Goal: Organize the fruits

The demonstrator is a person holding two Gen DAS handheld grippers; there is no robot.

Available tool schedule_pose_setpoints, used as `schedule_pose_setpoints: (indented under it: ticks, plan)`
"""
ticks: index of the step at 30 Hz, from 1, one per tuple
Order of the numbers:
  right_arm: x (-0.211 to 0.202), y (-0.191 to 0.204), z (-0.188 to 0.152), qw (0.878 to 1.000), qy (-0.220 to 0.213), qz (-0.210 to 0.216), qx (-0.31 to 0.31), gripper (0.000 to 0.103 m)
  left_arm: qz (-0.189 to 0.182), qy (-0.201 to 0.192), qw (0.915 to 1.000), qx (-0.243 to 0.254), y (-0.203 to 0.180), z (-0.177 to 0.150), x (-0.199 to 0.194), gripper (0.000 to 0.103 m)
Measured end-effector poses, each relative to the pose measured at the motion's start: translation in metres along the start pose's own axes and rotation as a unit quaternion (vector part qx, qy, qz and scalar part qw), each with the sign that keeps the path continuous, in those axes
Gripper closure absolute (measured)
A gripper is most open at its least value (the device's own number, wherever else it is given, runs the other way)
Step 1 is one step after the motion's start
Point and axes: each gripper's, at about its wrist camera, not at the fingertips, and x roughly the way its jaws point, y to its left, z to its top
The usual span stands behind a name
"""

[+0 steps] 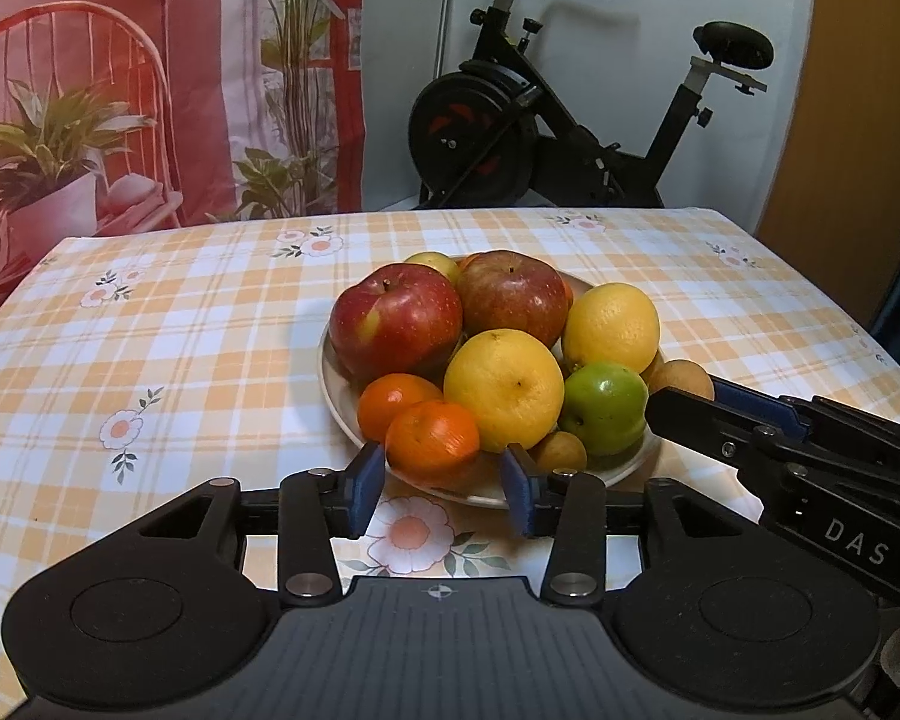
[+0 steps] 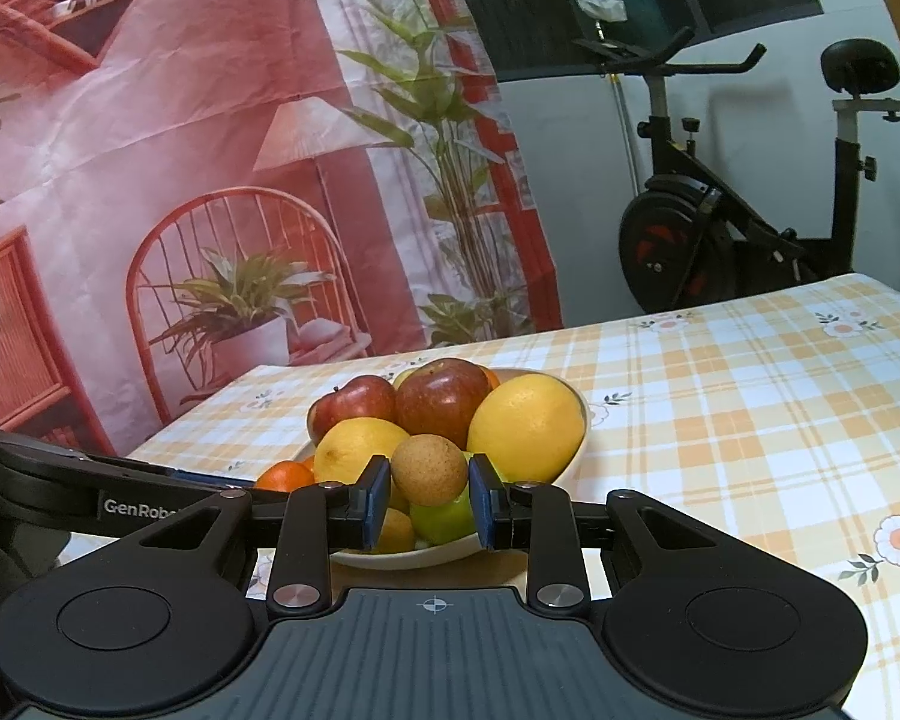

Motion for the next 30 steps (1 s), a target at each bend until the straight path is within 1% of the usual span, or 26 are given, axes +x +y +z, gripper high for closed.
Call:
schedule_pose_setpoints:
  ticks: [1, 6, 11, 15, 22, 27, 29, 30]
  plan:
    - [0.0, 0.0, 0.0, 1.0, 0.0, -0.001, 0.0, 0.077, 0.0, -0.001, 1.0, 0.0, 0.0, 0.0, -0.001, 0.054]
    - [0.001, 0.0, 0.0, 1.0, -0.001, -0.005, -0.003, 0.077, 0.001, -0.004, 1.0, -0.003, 0.002, -0.001, -0.001, 0.054]
    - [0.001, -0.006, 0.002, 1.0, -0.013, -0.026, -0.005, 0.077, 0.007, -0.012, 0.9999, -0.007, 0.004, -0.002, -0.005, 0.054]
    - [0.006, -0.012, 0.006, 0.999, -0.016, -0.043, -0.002, 0.077, 0.013, -0.02, 0.9995, -0.021, 0.008, -0.003, -0.007, 0.053]
    - [0.016, -0.017, 0.007, 0.998, 0.002, -0.063, 0.003, 0.077, 0.016, -0.026, 0.9988, -0.038, 0.012, -0.005, -0.009, 0.053]
    - [0.025, -0.022, 0.009, 0.998, 0.019, -0.062, 0.011, 0.077, 0.014, -0.027, 0.9987, -0.041, 0.012, -0.006, -0.01, 0.053]
    - [0.027, -0.022, 0.009, 0.998, 0.025, -0.059, 0.011, 0.073, 0.014, -0.027, 0.9987, -0.042, 0.012, -0.007, -0.01, 0.053]
    - [0.027, -0.022, 0.009, 0.998, 0.026, -0.06, 0.011, 0.073, 0.014, -0.027, 0.9986, -0.042, 0.012, -0.007, -0.01, 0.053]
